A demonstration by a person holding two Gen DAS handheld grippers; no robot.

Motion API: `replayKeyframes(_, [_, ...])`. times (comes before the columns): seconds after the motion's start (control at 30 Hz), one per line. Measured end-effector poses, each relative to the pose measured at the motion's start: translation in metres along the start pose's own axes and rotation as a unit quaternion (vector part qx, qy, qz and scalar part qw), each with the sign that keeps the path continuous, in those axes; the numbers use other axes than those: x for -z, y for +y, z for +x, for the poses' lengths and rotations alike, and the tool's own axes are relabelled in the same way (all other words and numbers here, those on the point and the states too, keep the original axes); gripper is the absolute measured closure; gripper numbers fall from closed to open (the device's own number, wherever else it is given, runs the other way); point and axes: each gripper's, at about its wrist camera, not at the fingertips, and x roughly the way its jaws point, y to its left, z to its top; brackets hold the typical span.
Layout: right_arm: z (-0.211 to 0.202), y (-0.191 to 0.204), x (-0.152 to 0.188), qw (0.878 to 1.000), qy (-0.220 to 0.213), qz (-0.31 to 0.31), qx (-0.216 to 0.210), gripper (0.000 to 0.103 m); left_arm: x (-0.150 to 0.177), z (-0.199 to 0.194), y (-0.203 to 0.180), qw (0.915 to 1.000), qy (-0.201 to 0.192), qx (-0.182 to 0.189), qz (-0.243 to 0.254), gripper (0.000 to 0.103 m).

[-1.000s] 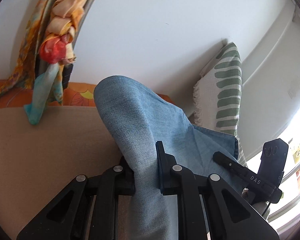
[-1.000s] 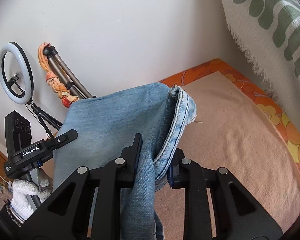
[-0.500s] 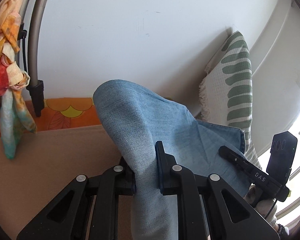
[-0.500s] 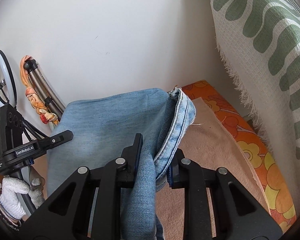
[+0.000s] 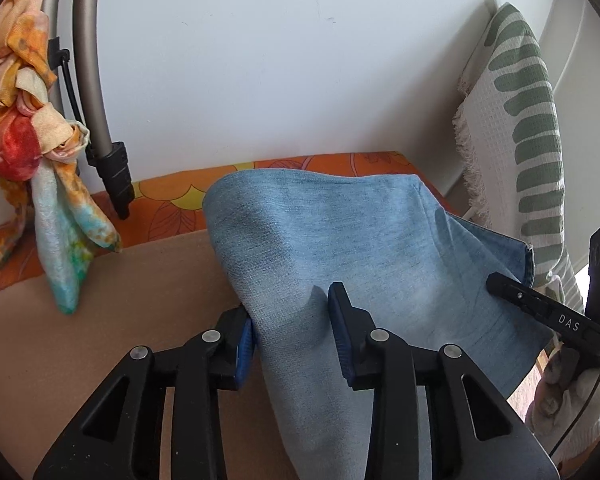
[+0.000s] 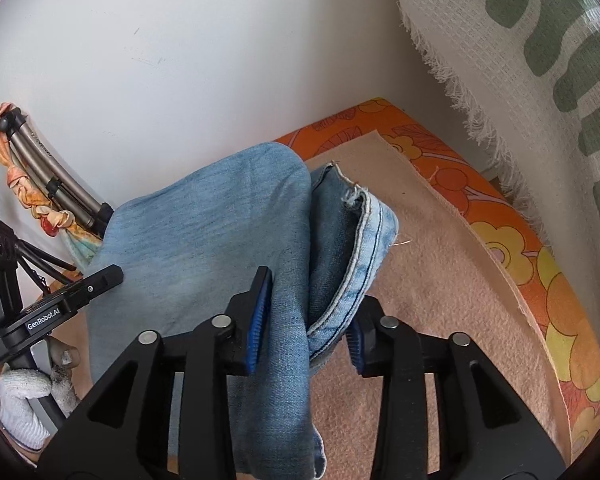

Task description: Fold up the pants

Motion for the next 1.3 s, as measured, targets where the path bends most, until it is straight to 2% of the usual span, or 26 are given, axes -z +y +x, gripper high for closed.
replayKeyframes(0.03, [-0.003,-0.004,0.002,1.0,0.003,0.01,0.0,0.047,0.0,-0.003,0.003,0.9999,0.001,-0.011,-0.002,0.062])
replayKeyframes(0.07, [-0.007,-0.006,0.005,1.0,0.002,0.016,0.0,0.046,0.0,-0.007,0.005,0.9997,0.0,-0.024,-0.004,0.052])
replayKeyframes(0.1, [-0.011,-0.008,0.007,1.0,0.001,0.017,0.005,0.045,0.001,-0.013,0.007,0.9994,-0.005,-0.033,-0.004,0.05])
replayKeyframes(0.43, [-0.067,0.009,0.022,0.999,-0.027,-0.008,0.026,0.035,0.015,-0.075,0.01,0.9992,-0.032,-0.026,0.001,0.048])
replayKeyframes(0.67, [-0.106,0.033,0.043,0.998,-0.044,-0.037,0.035,0.024,0.033,-0.12,-0.009,0.9981,-0.053,-0.025,0.021,0.047])
replayKeyframes(0.83, [-0.137,0.053,0.061,0.996,-0.059,-0.055,0.042,0.021,0.046,-0.159,-0.023,0.9961,-0.076,-0.02,0.039,0.046])
replayKeyframes(0.87, [-0.144,0.057,0.065,0.996,-0.063,-0.057,0.041,0.02,0.05,-0.166,-0.026,0.9955,-0.082,-0.019,0.043,0.045])
replayKeyframes(0.97, [-0.164,0.071,0.08,0.994,-0.077,-0.066,0.043,0.015,0.062,-0.19,-0.036,0.993,-0.101,-0.02,0.057,0.033])
replayKeyframes(1.1, [-0.184,0.089,0.102,0.991,-0.094,-0.075,0.049,0.005,0.082,-0.217,-0.044,0.99,-0.122,-0.016,0.069,0.024])
replayKeyframes(1.3, [-0.207,0.116,0.134,0.986,-0.115,-0.097,0.072,0.0,0.111,-0.245,-0.046,0.9873,-0.134,-0.024,0.083,0.021])
